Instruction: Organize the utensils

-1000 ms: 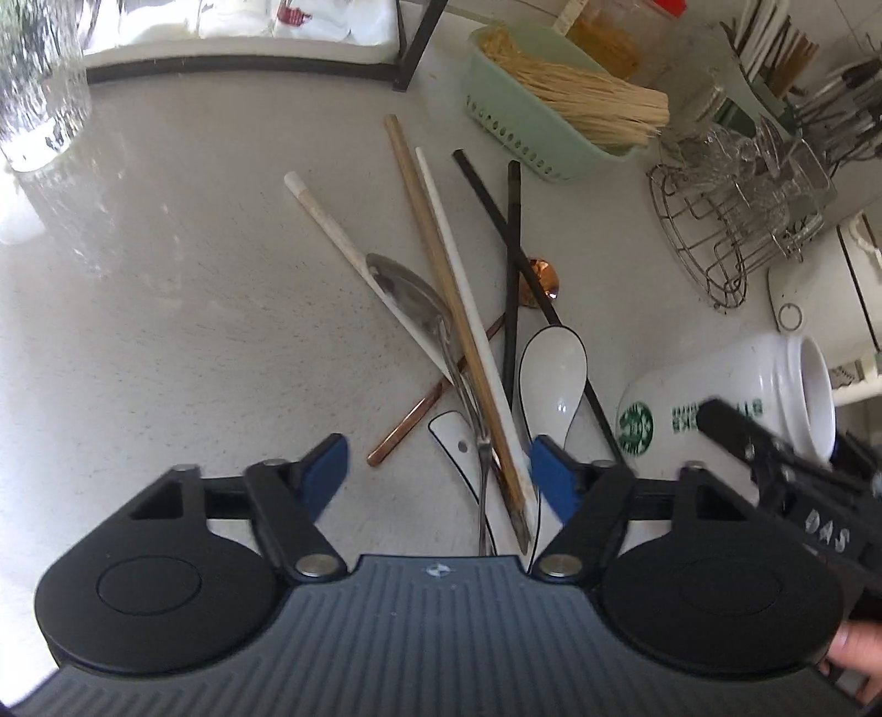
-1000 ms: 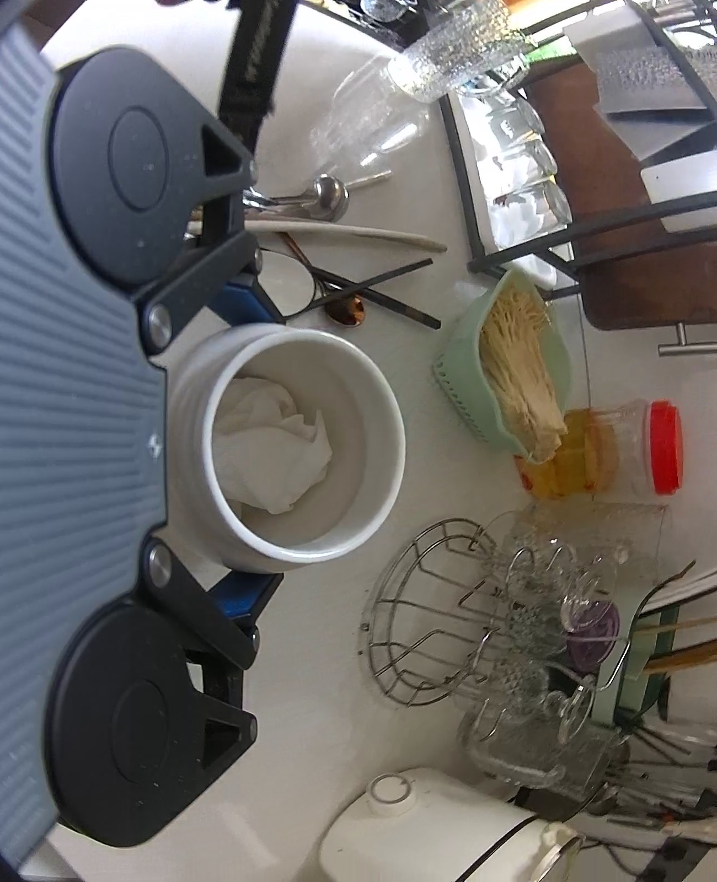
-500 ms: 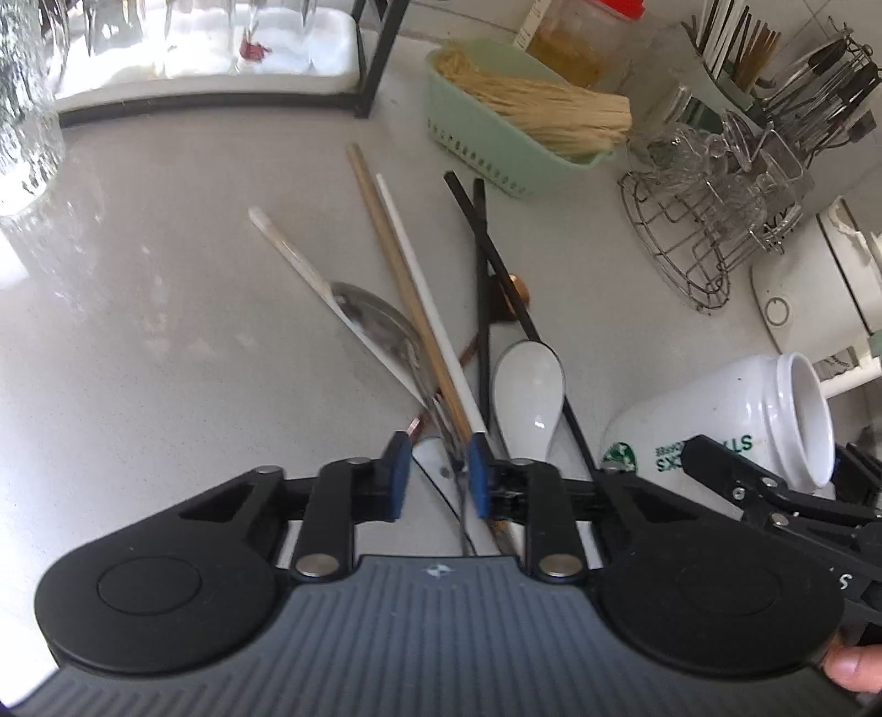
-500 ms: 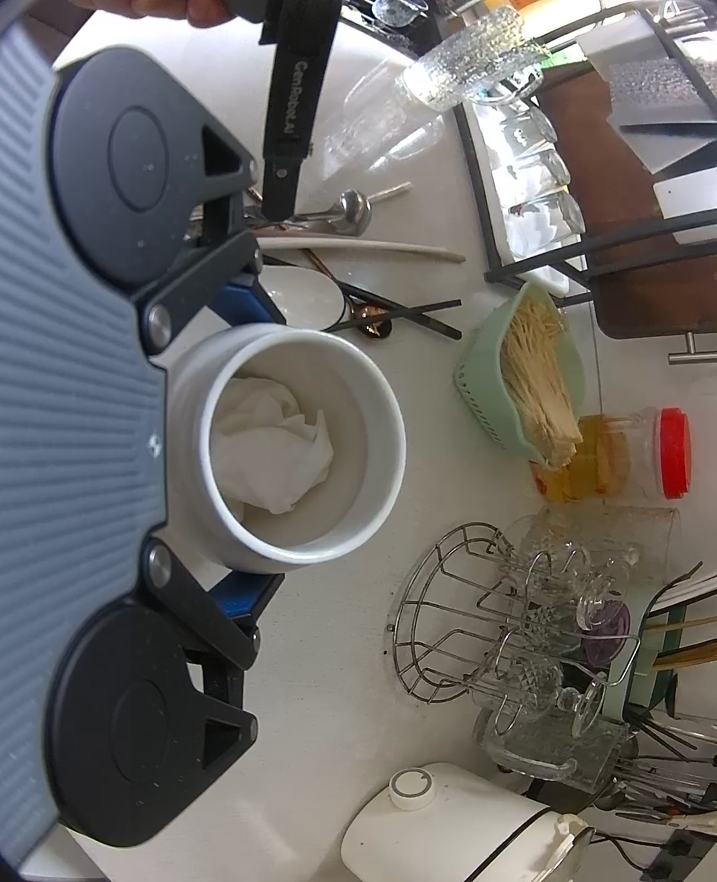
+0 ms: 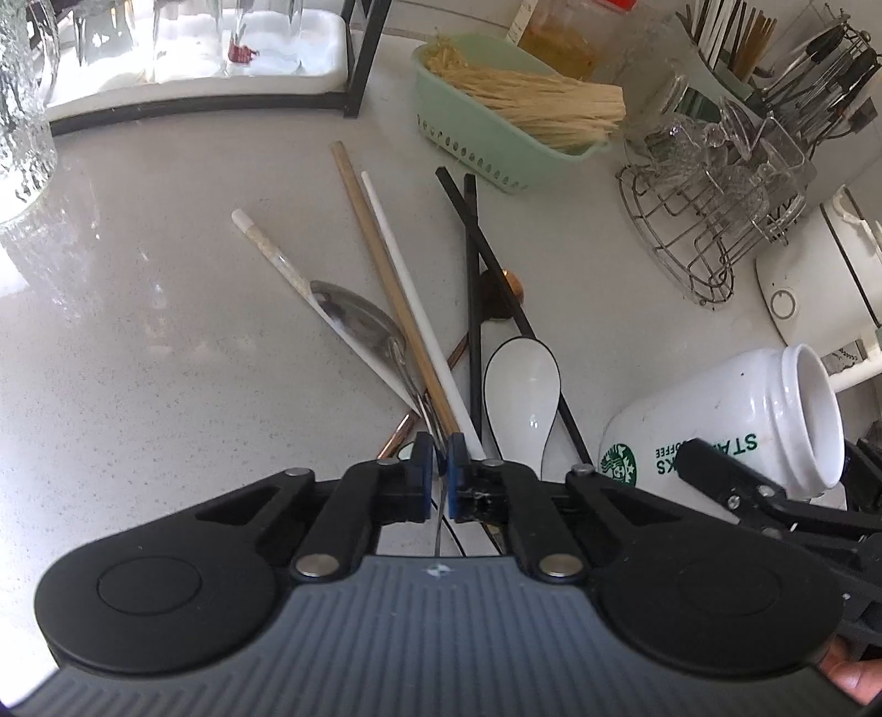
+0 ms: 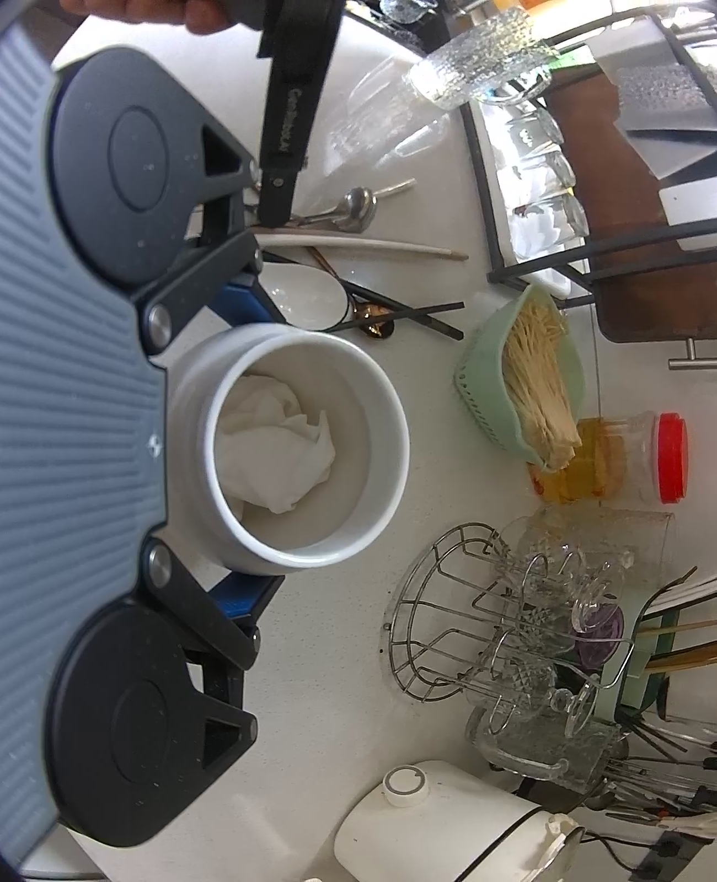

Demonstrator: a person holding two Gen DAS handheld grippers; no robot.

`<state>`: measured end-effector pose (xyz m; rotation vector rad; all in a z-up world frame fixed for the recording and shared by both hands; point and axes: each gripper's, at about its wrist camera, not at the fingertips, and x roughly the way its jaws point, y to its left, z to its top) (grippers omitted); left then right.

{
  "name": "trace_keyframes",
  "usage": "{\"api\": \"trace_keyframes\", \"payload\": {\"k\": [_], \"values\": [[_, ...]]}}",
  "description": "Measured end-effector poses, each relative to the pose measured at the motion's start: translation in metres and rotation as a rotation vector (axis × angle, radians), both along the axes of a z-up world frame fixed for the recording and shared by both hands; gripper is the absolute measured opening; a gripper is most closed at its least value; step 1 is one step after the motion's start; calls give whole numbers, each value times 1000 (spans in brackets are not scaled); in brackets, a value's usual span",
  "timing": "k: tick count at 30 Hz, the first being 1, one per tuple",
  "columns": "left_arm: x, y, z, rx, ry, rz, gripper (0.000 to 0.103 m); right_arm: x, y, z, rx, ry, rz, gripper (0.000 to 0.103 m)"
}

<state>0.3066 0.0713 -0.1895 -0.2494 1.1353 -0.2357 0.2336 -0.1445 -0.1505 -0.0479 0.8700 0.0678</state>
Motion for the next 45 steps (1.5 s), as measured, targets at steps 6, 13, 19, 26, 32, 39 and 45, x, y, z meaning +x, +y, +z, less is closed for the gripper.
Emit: {"api": "trace_keyframes", "payload": {"k": [6, 13, 19, 26, 32, 39, 45], "values": [[-6, 4, 7, 14, -13, -1, 1, -1, 0, -1, -2, -10, -4, 91], [-20, 12, 25, -17, -29, 39, 1, -4, 2, -1, -10, -20, 30, 91], [-34, 20, 41, -40, -55, 52, 1, -12, 10, -2, -7, -34, 73, 91], [-46, 27, 62, -52, -127, 50, 1, -17, 15, -3, -3, -51, 95, 91], [-52, 29, 66, -71, -130, 56, 1, -18, 15, -3, 0, -53, 96, 91], [-44, 28, 32, -123, -34, 24, 2, -18, 13, -3, 6, -53, 110, 91], [-37, 20, 17, -130, 1, -17, 7, -22, 10, -3, 4, -53, 125, 91]]}}
